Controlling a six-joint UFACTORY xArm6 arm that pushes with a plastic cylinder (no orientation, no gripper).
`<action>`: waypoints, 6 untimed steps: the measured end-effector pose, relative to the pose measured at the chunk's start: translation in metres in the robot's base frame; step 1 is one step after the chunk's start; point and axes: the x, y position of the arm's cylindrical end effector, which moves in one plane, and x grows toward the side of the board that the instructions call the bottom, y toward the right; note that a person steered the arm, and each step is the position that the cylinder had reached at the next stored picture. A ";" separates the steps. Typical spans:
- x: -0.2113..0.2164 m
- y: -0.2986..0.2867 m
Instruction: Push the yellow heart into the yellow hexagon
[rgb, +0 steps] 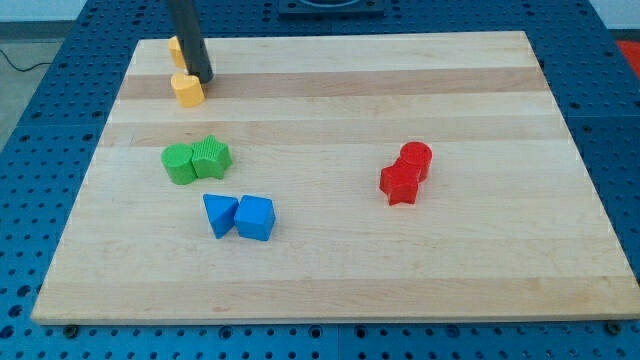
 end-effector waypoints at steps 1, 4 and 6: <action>0.025 0.050; 0.056 0.058; 0.042 -0.017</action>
